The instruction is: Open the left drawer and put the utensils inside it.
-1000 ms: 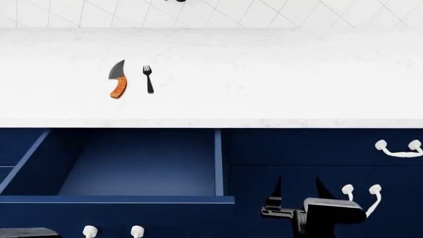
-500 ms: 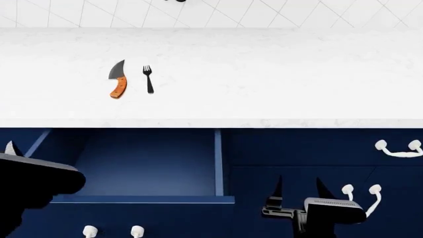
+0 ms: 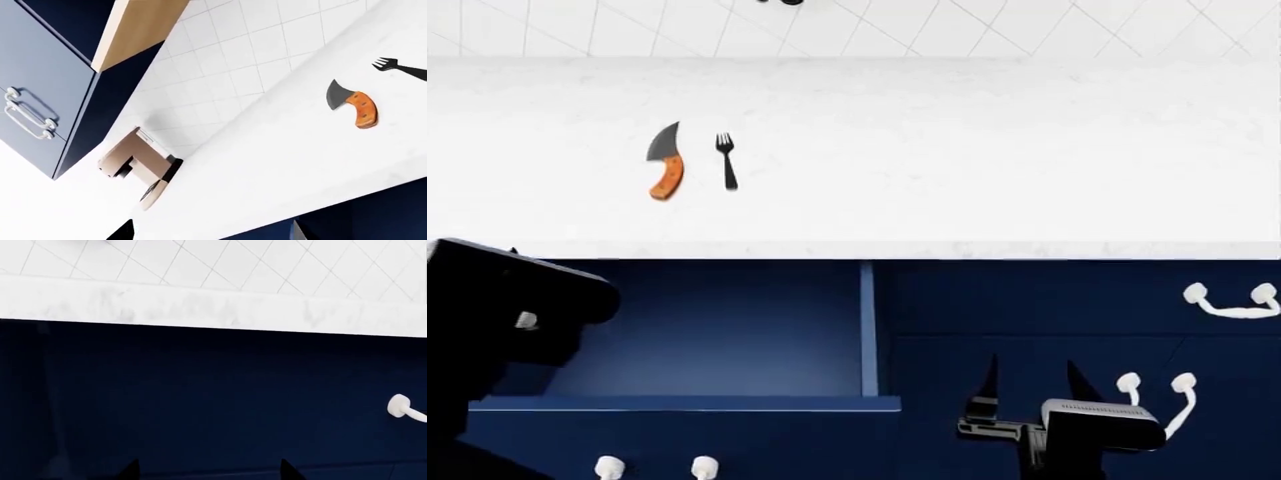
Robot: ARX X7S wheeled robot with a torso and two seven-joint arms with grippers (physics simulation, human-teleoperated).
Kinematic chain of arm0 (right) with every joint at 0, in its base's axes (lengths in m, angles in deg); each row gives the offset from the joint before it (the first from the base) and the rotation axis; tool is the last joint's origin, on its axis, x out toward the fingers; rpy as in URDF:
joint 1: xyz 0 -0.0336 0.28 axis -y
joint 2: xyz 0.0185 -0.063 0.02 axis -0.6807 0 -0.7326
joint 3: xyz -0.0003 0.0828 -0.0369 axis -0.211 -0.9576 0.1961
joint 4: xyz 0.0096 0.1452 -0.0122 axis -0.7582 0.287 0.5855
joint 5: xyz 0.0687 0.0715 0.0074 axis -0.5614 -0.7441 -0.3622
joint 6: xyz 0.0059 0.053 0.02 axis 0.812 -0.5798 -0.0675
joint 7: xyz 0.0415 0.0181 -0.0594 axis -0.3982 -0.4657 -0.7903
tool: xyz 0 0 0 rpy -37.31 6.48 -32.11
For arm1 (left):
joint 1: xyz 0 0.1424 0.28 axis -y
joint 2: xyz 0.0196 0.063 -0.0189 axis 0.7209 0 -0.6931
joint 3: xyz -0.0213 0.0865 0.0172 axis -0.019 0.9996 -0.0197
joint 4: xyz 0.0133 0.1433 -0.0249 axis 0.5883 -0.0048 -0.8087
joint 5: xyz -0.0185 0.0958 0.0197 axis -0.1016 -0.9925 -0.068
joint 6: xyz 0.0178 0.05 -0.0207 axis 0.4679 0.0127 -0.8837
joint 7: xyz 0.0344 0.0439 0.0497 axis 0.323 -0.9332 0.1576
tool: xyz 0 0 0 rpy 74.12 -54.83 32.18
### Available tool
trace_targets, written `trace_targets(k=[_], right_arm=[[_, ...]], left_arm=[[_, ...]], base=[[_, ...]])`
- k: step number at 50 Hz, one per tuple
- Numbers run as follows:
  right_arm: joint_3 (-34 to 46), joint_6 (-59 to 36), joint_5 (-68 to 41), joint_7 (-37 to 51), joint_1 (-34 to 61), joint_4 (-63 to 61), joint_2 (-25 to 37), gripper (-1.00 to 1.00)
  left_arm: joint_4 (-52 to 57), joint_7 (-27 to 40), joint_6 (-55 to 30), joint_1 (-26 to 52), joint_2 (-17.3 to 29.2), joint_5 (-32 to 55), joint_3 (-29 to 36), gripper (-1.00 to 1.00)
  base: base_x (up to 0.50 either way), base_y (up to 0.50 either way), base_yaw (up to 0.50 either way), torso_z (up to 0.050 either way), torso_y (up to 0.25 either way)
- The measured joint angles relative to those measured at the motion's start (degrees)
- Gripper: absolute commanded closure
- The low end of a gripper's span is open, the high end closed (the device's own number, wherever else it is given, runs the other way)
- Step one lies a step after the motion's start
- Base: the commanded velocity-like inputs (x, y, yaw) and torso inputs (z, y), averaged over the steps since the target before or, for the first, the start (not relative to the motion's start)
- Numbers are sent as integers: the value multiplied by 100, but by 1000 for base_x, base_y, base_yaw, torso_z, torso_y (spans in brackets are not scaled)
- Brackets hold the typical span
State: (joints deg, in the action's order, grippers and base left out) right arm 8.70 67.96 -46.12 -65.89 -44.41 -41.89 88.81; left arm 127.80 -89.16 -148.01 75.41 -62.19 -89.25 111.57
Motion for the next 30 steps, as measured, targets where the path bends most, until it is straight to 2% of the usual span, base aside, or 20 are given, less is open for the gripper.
trace_targets(k=[18,30], right_arm=[[28,5,-24,35,3,-8,25,-100],[33,12,-55,52,1,-16,49,-100]], left_arm=[[2,72,51,-96,-192,471,-148,-100],[-220,13,204,159,-380,637,-231,-100]], base=[[0,0,0,50,0],[0,0,0,50,0]])
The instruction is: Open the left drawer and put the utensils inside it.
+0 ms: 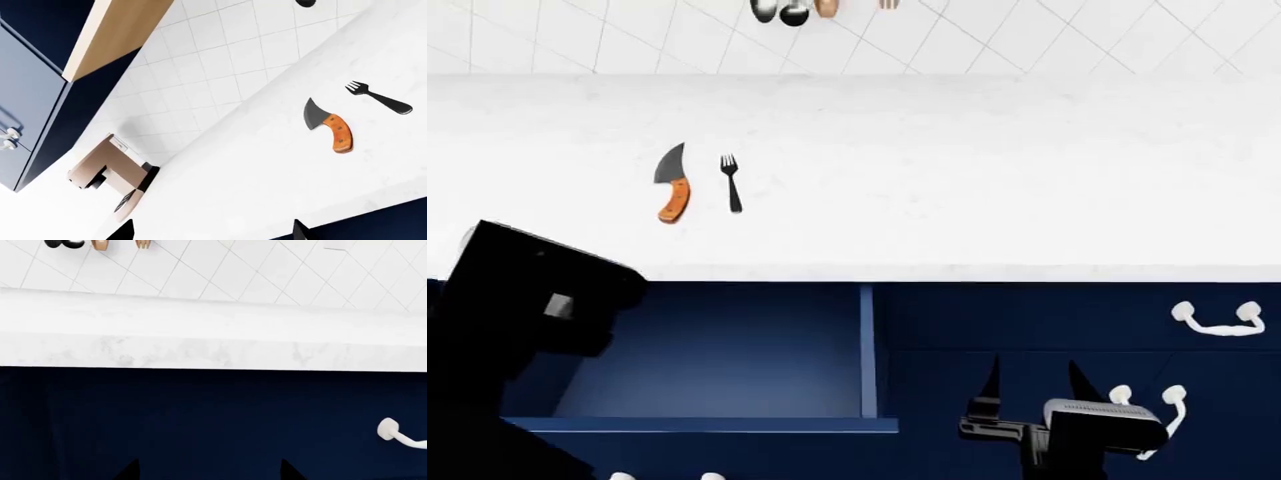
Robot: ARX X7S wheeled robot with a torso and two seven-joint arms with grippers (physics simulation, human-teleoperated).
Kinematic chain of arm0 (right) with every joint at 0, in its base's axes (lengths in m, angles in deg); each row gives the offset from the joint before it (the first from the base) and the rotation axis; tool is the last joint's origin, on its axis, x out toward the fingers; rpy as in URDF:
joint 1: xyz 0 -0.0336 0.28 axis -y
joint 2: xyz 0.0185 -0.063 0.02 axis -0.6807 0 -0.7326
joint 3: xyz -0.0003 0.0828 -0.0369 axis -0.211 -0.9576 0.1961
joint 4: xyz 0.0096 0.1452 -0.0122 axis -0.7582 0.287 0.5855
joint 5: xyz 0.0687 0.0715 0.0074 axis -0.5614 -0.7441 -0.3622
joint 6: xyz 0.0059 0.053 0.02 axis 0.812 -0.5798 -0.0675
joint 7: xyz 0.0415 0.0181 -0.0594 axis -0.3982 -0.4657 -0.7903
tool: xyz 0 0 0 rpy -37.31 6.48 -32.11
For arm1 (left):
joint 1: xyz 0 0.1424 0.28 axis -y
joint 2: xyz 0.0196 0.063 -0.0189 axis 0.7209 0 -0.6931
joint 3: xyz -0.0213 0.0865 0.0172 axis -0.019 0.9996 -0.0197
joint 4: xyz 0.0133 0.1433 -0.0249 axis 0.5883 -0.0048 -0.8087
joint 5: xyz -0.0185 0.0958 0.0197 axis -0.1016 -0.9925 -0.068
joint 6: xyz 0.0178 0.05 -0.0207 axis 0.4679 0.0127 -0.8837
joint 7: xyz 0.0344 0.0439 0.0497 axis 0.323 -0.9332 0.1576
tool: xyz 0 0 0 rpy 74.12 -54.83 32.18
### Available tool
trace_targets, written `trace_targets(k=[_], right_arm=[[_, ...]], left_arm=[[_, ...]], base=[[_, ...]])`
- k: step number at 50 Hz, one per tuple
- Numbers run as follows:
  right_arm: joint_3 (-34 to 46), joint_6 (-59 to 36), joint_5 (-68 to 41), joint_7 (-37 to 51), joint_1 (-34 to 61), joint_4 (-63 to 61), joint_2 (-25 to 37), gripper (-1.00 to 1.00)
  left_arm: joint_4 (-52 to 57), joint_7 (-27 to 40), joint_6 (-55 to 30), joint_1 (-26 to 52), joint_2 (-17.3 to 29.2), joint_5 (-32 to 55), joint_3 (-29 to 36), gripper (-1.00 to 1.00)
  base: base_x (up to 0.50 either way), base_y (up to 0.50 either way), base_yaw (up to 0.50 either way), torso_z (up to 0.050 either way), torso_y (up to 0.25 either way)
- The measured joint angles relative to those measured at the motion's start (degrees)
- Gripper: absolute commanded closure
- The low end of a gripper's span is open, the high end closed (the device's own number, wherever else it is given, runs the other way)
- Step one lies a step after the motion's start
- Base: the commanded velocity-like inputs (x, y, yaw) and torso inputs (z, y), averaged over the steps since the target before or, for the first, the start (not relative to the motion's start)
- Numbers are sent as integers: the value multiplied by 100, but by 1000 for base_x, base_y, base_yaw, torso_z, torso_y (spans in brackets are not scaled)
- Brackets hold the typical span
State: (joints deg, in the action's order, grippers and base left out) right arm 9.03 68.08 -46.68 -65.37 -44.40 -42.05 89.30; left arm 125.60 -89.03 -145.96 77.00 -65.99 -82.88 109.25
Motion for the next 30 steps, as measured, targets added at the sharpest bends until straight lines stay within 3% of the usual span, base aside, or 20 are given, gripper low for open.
trace_targets(k=[19,30], right_arm=[[75,126,85,61,-76,61,9,-100],[108,275,76,5,126,510,-59,-100]], left_arm=[[-1028,-79,267,1571,-687,954,-265,-100],[-2593,925,965,2621,-1296,2444,-1084,-100]], base=[[0,0,0,50,0],[0,0,0,43,0]])
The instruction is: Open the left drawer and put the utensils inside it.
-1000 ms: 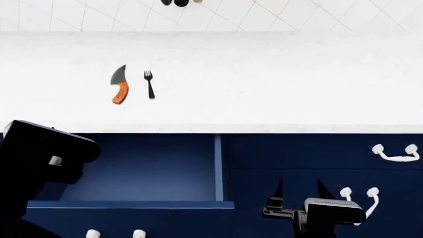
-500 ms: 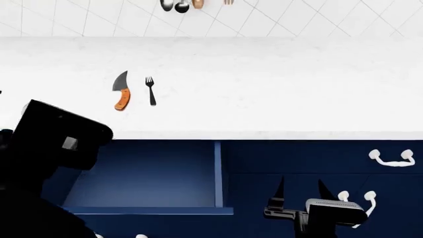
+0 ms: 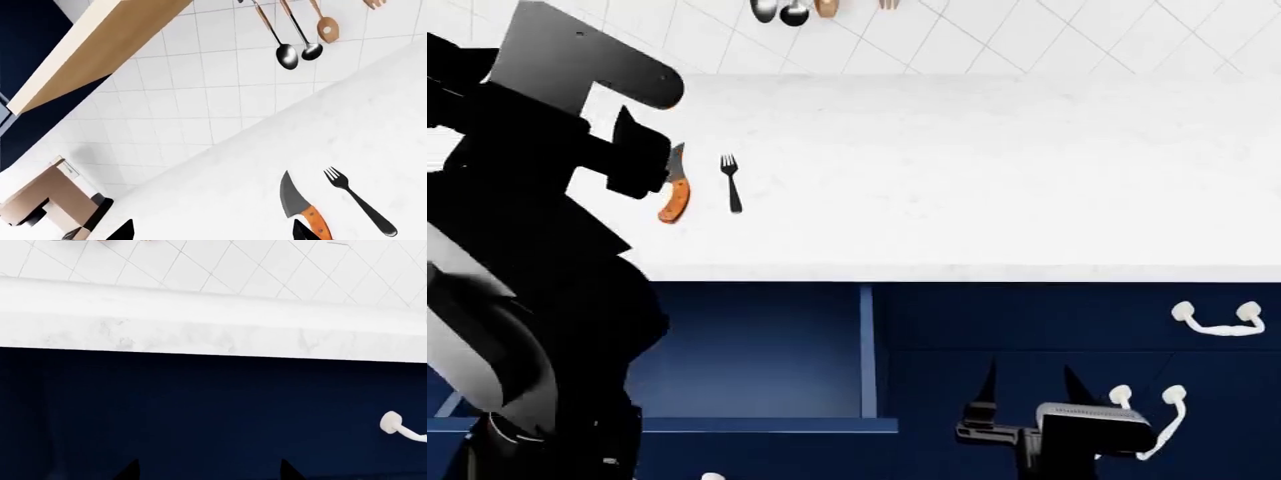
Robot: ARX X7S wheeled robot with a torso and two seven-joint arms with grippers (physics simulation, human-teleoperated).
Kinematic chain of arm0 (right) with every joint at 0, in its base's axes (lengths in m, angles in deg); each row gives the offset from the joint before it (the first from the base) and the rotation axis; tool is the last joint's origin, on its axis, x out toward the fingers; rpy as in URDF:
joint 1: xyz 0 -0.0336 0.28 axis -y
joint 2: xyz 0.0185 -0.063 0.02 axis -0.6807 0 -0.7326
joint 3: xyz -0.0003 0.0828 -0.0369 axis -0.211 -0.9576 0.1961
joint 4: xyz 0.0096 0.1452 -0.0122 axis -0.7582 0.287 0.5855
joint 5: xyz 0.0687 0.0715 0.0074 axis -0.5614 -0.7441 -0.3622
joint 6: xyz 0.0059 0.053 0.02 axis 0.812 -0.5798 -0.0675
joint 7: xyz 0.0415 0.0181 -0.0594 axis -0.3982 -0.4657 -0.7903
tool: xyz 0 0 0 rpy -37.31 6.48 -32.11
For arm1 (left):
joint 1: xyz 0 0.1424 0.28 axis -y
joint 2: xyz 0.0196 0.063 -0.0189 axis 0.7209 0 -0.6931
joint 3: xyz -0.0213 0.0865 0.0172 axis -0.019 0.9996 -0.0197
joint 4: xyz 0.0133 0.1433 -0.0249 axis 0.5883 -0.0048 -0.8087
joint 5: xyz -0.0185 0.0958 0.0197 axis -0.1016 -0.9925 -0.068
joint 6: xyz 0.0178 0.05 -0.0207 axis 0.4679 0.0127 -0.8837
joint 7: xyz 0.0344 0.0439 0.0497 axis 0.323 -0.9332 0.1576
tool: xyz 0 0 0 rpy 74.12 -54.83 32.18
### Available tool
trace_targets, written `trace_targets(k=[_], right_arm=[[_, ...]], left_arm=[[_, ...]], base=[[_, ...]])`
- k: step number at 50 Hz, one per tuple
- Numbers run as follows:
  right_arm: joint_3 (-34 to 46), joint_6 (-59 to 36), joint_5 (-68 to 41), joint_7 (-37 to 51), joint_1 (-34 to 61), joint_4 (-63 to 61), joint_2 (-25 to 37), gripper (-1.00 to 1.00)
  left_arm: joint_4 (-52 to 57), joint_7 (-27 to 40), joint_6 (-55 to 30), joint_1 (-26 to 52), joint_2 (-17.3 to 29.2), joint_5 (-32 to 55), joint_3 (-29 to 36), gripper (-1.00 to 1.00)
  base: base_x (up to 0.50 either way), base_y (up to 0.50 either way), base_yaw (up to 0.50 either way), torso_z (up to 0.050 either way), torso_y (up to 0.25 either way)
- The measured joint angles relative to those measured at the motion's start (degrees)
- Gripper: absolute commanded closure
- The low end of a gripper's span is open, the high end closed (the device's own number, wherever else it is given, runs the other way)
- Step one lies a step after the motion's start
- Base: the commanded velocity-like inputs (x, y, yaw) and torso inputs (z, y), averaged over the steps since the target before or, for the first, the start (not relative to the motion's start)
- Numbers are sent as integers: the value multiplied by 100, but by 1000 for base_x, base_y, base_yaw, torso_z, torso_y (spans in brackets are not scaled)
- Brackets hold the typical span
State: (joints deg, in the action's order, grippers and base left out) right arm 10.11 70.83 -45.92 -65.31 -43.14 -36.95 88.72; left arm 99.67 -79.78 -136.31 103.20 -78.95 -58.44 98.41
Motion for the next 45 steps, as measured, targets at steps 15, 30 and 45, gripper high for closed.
trace_targets(k=[15,30,45], right_arm=[[-64,38,-178,-72,105,210,32,-100],[-108,138,-290,-124,171,415,49,-100],[-125,142,-358,-124,224,529,62,-100]], left_arm=[[-2656,2084,804,1453,-669,2365,-1599,-100],[-6760,3865,2196,3111,-631,4263,-2629,-100],[-8714,4614,2855,3703,-426,5707,-2540,-100]], base=[[0,0,0,0,0],[0,0,0,0,0],[0,0,0,0,0]])
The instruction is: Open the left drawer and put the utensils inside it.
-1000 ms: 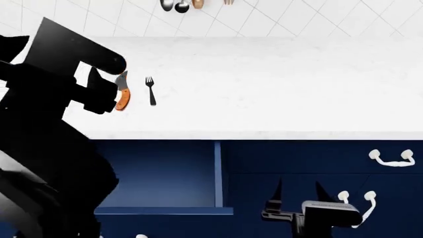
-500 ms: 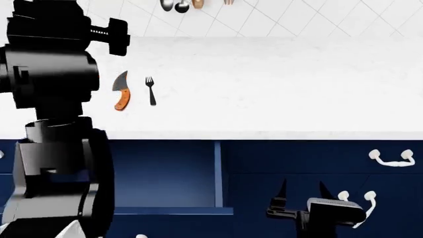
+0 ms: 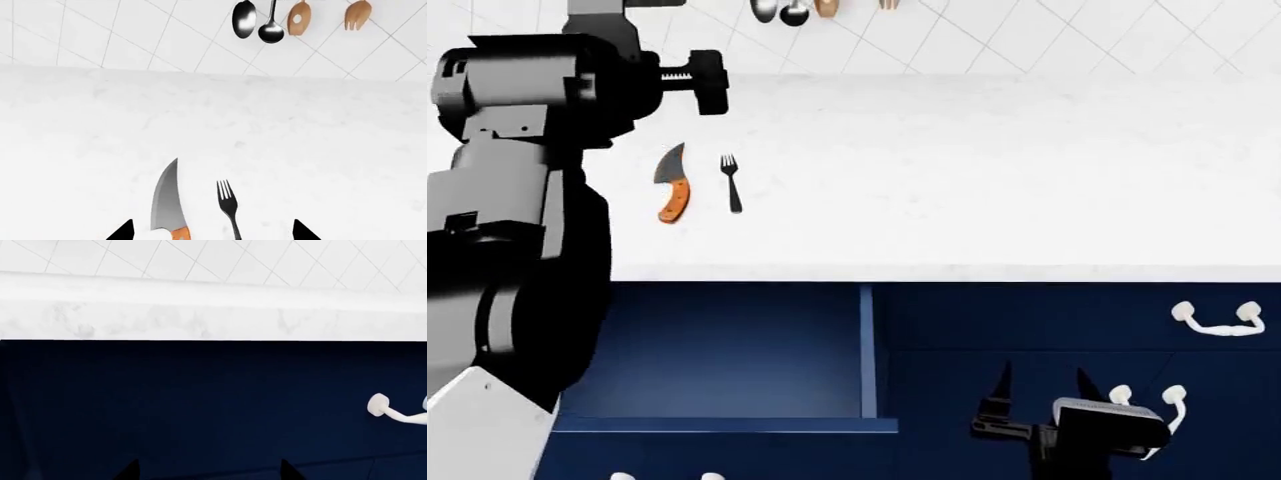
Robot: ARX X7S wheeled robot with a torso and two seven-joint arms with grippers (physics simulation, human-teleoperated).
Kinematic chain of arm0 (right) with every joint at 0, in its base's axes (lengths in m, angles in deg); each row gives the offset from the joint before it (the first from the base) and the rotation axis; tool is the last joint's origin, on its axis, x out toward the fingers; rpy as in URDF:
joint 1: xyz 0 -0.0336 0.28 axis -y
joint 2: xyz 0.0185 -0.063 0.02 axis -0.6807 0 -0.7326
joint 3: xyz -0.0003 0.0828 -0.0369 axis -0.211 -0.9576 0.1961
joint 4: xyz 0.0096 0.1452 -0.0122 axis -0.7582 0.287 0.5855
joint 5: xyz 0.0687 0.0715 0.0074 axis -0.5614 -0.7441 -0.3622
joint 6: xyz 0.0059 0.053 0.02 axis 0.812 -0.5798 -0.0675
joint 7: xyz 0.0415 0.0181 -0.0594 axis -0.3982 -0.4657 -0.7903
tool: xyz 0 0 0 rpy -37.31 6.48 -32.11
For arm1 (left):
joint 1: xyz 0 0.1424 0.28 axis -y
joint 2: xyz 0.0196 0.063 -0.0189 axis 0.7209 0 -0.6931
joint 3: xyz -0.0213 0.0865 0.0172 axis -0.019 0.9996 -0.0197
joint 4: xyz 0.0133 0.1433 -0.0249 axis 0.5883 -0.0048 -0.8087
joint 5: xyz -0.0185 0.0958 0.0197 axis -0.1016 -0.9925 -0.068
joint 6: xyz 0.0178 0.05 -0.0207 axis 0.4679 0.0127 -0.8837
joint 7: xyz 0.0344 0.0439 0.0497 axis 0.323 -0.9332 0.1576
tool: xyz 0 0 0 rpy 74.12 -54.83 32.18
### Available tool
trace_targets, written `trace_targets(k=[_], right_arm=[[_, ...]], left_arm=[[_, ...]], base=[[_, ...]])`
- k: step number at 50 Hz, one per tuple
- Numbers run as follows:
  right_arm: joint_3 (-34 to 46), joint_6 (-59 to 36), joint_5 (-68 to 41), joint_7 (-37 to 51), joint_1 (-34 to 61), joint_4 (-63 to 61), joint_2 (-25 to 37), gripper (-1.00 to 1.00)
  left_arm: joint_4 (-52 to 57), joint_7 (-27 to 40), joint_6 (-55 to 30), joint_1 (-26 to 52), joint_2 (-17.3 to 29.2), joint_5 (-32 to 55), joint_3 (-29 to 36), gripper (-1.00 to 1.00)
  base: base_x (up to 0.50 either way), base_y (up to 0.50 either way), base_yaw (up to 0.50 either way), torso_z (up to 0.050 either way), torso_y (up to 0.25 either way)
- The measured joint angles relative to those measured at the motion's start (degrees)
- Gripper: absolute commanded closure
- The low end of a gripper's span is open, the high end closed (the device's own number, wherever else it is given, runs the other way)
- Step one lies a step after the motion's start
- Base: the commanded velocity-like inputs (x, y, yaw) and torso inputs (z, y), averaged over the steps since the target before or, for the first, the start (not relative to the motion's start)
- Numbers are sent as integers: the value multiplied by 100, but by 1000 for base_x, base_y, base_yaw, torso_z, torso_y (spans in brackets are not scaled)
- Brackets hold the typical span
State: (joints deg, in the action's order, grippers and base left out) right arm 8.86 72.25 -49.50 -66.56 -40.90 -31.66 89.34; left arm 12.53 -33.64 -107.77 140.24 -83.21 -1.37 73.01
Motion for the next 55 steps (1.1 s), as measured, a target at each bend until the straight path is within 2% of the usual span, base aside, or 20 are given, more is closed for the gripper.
trace_targets(k=[22,55], right_arm=[[14,-98,-11,-9,70,93,-16,-100],[12,-167,2,-17,84,83,-31,-100]], left_arm=[[-597,495,138,167,132,902,309,-100],[-608,651,207,203,152,1097,387,-100]], base=[[0,0,0,0,0],[0,0,0,0,0]])
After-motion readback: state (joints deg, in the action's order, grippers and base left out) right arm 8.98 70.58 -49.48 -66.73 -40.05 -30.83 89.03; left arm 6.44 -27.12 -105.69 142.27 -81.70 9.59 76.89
